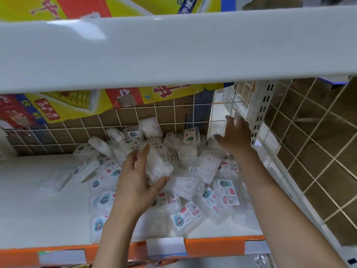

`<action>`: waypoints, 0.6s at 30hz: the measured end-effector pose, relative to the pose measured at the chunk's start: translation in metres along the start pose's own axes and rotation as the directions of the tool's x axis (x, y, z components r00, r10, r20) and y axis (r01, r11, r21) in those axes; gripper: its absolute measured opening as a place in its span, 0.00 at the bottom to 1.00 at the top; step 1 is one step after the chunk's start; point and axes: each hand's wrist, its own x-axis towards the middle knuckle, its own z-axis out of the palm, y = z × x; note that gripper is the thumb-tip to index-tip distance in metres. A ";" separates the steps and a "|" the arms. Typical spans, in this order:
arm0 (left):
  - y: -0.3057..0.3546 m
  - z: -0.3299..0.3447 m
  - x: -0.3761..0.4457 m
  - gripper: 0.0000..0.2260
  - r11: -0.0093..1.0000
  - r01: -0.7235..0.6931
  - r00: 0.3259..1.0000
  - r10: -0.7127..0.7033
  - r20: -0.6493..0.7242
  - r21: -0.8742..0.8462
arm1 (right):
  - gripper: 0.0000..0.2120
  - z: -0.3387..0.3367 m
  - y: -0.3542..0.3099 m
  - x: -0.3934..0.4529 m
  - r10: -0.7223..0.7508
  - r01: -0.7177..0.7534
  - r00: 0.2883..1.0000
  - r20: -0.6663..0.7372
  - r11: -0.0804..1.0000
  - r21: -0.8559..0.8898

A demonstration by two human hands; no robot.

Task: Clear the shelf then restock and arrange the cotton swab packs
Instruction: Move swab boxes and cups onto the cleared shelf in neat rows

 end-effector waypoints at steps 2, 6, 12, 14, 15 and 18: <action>-0.001 -0.001 0.001 0.38 1.000 0.010 1.000 -0.009 0.000 0.008 | 0.30 0.004 0.007 0.003 0.072 -0.070 0.996 0.048 0.996 -0.052; -0.002 0.001 0.004 0.38 1.000 0.004 1.000 -0.004 -0.001 0.019 | 0.27 0.012 0.016 -0.003 0.058 -0.061 0.995 0.083 0.997 0.038; 0.004 0.010 0.006 0.38 1.000 -0.015 1.000 0.015 0.008 0.027 | 0.31 0.004 0.029 -0.009 0.023 -0.036 0.996 0.089 0.989 0.140; 0.006 0.013 0.007 0.38 0.999 -0.033 0.999 0.033 0.008 0.034 | 0.30 0.001 0.033 -0.010 0.024 -0.038 0.996 0.084 0.984 0.172; 0.006 0.014 0.007 0.38 0.998 -0.042 0.999 0.042 0.011 0.036 | 0.29 0.001 0.034 -0.011 0.022 -0.038 0.996 0.083 0.981 0.193; 0.006 0.017 0.007 0.38 0.998 -0.050 0.998 0.049 0.024 0.031 | 0.23 0.000 0.037 -0.014 0.028 -0.046 0.996 0.086 0.974 0.221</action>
